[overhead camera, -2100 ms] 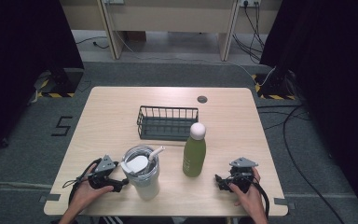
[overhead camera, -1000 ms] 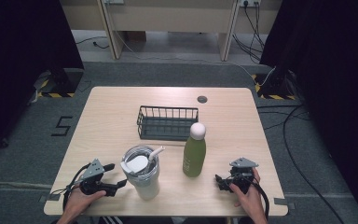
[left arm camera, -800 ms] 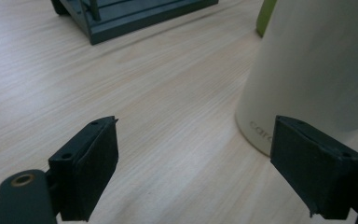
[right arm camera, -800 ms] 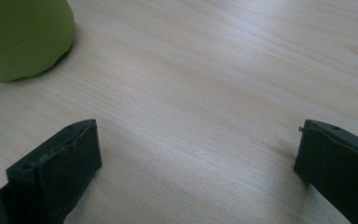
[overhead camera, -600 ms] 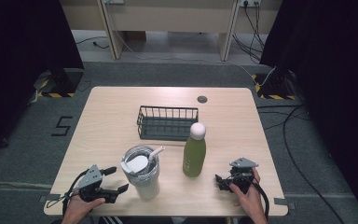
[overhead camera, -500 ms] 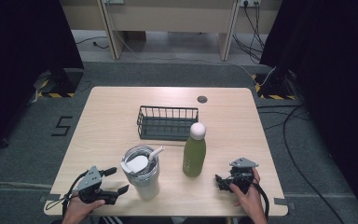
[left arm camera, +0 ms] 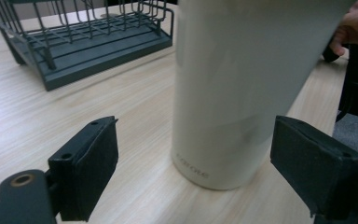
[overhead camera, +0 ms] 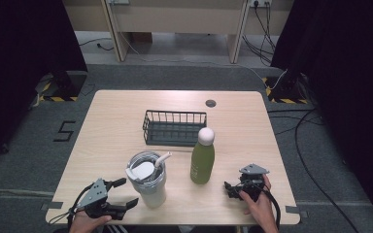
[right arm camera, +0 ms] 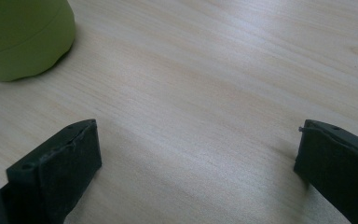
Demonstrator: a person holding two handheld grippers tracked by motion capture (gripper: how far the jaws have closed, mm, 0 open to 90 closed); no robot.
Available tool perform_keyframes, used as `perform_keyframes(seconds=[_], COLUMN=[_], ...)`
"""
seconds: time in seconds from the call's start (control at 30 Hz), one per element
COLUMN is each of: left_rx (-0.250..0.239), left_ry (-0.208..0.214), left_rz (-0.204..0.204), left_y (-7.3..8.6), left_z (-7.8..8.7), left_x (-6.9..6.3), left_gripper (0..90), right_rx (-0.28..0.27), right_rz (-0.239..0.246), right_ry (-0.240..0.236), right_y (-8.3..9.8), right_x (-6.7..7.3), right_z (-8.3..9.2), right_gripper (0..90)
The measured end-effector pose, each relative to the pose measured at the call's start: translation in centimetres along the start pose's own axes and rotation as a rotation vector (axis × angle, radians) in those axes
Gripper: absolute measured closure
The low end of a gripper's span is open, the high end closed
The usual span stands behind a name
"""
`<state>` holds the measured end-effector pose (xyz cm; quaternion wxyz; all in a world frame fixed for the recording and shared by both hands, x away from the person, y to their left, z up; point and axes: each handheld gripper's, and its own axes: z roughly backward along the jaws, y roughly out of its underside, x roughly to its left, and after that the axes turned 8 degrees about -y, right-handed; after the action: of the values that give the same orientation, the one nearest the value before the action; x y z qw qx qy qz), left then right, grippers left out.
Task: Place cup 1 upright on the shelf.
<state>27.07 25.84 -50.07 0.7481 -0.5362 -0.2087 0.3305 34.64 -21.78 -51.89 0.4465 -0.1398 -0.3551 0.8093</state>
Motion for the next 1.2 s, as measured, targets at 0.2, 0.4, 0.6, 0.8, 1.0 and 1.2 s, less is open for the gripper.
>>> perform_keyframes(seconds=[0.2, 0.4, 0.6, 0.8, 1.0, 1.2], left_rx=[-0.052, -0.061, -0.063, -0.058, -0.058, -0.055], left_ry=[0.004, 0.006, 0.009, 0.021, 0.018, 0.013], left_rz=[0.0, -0.012, -0.037, -0.058, -0.075, -0.075], left_y=[-0.1, -0.2, -0.1, -0.3, -0.4, -0.3], left_z=[-0.4, -1.0, -1.5, -2.4, -3.3, -4.0], left_x=[-0.6, -1.0, -1.6, -2.3, -2.7, -2.8], left_gripper=[14.9, 14.8, 14.8, 14.8, 13.5, 11.3], right_rx=[0.0, -0.001, -0.001, -0.001, -0.001, 0.0], right_rz=[0.001, 0.002, 0.003, 0.004, 0.002, 0.002], right_ry=[-0.001, -0.002, -0.003, -0.003, -0.004, -0.004], right_y=[0.0, 0.0, 0.0, -0.1, -0.1, -0.1], right_x=[0.0, 0.0, 0.0, -0.1, -0.1, -0.1], right_z=[0.0, 0.0, 0.0, -0.1, -0.1, -0.1], right_gripper=[0.4, 0.4, 0.4, 0.4, 0.4, 0.4])
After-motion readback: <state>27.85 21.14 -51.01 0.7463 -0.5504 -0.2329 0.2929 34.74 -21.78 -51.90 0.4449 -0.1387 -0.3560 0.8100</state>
